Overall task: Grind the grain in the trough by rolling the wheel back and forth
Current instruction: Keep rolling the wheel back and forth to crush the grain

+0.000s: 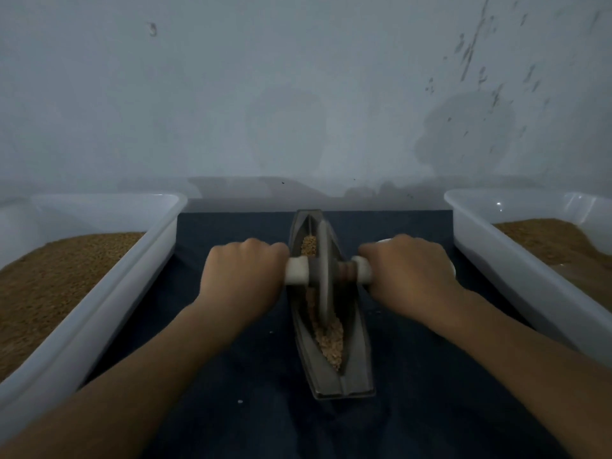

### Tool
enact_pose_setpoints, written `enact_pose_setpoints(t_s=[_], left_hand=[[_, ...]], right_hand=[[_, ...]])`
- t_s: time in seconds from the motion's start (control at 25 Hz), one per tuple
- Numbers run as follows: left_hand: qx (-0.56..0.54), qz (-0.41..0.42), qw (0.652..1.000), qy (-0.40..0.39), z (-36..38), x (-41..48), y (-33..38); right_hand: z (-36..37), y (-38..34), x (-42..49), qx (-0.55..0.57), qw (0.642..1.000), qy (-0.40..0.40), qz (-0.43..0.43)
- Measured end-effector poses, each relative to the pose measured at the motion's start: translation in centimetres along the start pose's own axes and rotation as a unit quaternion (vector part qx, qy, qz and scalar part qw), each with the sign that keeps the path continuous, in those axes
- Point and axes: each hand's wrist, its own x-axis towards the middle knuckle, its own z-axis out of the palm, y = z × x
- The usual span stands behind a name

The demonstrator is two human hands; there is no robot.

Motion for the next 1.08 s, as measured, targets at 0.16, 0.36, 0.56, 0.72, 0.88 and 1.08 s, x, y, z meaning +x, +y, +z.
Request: enact_pose_setpoints(t_s=[0.16,0.36,0.56,0.72,0.88,1.08], left_hand=[[-0.041,-0.072,0.995,-0.054,1.1,4.5,-0.4],[-0.023,-0.031,0.999,0.004,-0.9,-0.1,0.4],[-0.001,0.016,1.000,0.017,-2.2,-1.3,0.1],[-0.016,-0.050,0.998,-0.047,0.6,3.4,0.0],[-0.044,-0.064,0.993,-0.086,0.0,4.3,-0.1],[-0.018,0.022,1.000,0.010,-2.5,-2.0,0.2]], right_hand=[[0.6,-0.4,6.2,0.006,0.999,-0.037,0.039],[0.3,0.1,0.9,0.001,1.000,0.010,-0.014],[-0.5,0.3,-2.1,-0.014,1.000,0.022,-0.009],[0.9,-0.3,3.9,0.007,0.999,-0.024,0.032],[0.4,-0.3,5.6,0.007,0.997,-0.057,0.044],[-0.5,-0.1,-2.3,-0.008,1.000,0.020,-0.012]])
